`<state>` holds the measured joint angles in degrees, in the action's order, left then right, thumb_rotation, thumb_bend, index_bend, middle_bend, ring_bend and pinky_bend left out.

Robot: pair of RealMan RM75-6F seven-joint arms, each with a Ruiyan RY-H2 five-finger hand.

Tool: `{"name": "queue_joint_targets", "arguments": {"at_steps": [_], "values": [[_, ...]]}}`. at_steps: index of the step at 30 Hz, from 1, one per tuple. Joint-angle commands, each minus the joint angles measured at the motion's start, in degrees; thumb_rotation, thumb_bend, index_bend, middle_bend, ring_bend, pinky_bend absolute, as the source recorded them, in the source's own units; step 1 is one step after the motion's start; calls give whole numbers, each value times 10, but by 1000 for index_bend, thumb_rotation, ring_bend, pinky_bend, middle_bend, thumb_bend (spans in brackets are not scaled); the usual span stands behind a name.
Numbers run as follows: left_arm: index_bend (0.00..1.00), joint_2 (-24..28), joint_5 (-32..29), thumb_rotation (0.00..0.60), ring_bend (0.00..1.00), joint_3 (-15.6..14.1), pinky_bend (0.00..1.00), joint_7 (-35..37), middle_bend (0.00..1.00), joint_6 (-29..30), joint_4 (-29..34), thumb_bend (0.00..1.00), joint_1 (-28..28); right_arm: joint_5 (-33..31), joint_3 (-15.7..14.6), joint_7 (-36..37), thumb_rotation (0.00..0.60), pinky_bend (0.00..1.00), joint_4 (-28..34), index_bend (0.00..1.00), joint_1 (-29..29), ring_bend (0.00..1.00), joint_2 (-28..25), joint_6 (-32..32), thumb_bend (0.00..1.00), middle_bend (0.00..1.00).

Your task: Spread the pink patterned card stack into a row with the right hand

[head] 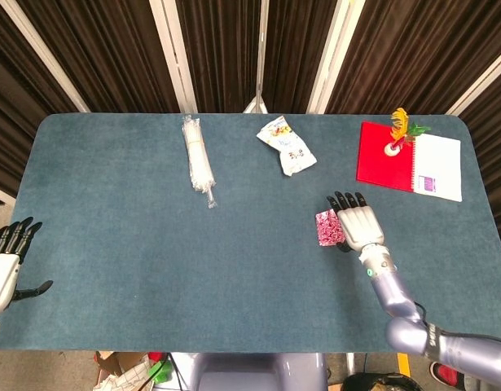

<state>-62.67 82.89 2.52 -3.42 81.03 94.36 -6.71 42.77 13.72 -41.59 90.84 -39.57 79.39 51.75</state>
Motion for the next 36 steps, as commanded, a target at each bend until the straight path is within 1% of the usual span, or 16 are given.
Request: {"name": "queue_joint_targets", "arguments": {"at_steps": [1, 8, 18, 29, 32, 36], "values": [[0, 1, -1, 600, 0, 0, 0, 2, 0, -2, 1, 0, -1, -21, -7, -7, 600, 0, -25, 0, -14, 0, 16, -7, 261, 8], [0, 2, -5, 600, 0, 0, 0, 4, 0, -8, 3, 0, -3, -47, -25, -5, 600, 0, -55, 0, -30, 0, 30, -22, 262, 17], [0, 2, -10, 600, 0, 0, 0, 3, 0, -13, 4, 0, -5, -51, -41, 6, 600, 0, -83, 3, -50, 0, 51, -32, 262, 21], [0, 4, -13, 600, 0, 0, 0, 6, 0, -15, 5, 0, -6, -59, -51, 15, 600, 0, -112, 109, -64, 0, 70, -33, 261, 103], [0, 4, -14, 600, 0, 0, 0, 6, 0, -16, 5, 0, -6, -63, -53, 17, 600, 0, -119, 149, -65, 0, 72, -33, 261, 126], [0, 5, -15, 600, 0, 0, 0, 6, 0, -18, 6, 0, -6, -67, -57, 21, 600, 0, -127, 221, -66, 12, 73, -34, 261, 181]]}}
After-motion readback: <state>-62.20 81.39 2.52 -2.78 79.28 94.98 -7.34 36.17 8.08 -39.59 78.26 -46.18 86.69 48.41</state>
